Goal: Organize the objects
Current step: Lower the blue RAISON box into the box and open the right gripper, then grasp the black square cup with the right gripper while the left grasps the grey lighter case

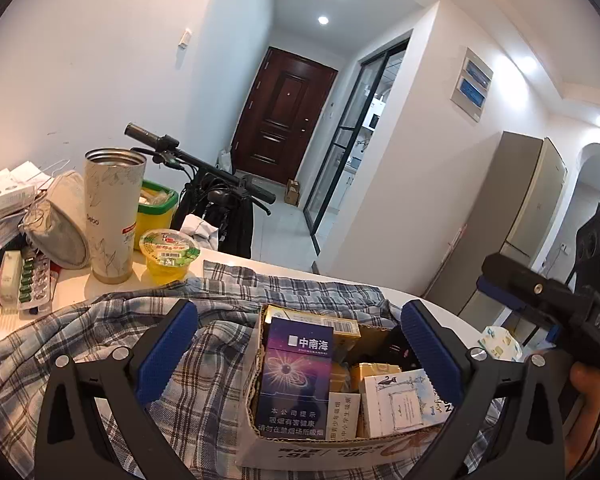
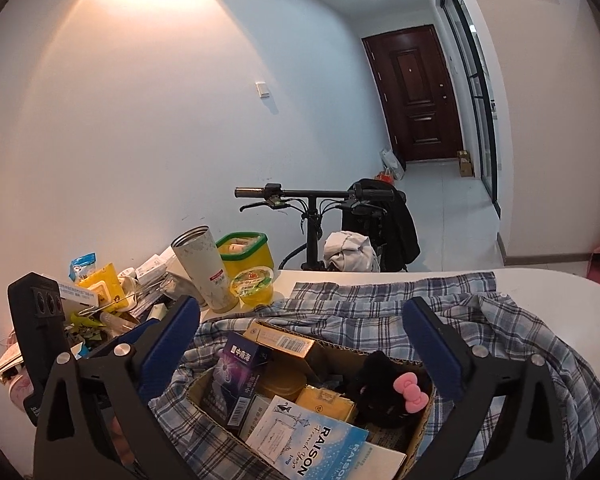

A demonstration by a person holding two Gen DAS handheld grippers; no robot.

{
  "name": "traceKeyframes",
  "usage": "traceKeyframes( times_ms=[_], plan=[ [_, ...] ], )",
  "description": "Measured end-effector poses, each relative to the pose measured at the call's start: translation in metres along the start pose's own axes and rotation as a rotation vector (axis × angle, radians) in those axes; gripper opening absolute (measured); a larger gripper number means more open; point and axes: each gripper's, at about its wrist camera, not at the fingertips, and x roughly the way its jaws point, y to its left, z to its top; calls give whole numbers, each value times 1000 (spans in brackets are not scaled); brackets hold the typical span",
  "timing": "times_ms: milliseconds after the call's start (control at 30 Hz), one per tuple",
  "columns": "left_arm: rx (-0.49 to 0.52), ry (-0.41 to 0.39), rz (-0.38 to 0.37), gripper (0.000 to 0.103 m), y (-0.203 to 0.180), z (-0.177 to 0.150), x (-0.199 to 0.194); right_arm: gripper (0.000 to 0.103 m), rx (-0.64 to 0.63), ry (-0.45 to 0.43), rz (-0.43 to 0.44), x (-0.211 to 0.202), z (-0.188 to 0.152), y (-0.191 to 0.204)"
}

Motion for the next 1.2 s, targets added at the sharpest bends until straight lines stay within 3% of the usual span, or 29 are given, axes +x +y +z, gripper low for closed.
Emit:
traceKeyframes(
  times_ms=[233, 400, 533, 667, 833, 900, 967, 1033, 1133, 1200],
  plan=[
    [39, 1, -35, 103, -8, 2, -4, 103, -69, -73, -8, -29, 9, 19],
    [28, 0, -118, 103, -7, 6, -8, 103, -208, -129, -50, -68, 12, 46],
    [-29, 7, -197, 103, -3, 9, -11, 103, -235, -164, -28, -109, -14, 51],
    [-7, -18, -180, 103, -8, 10, -18, 103, -243, -46, -57, -118, -67, 40],
    [57, -15, -148, 103, -17, 5, -16, 103, -214, 192, -106, -94, -136, 8],
    [73, -1, -142, 103, -20, 2, -12, 103, -209, 243, -109, -85, -152, -3],
    [91, 11, -125, 103, -23, -1, -8, 93, -171, 310, -98, -70, -159, -15],
    [111, 18, -105, 103, -26, -4, -5, 59, -140, 381, -137, -55, -164, -24],
    [133, 27, -95, 103, -30, -8, -2, 32, -136, 463, -145, -42, -171, -27],
    [147, 28, -92, 103, -33, -9, -1, 30, -156, 461, -160, -44, -171, -24]
  ],
)
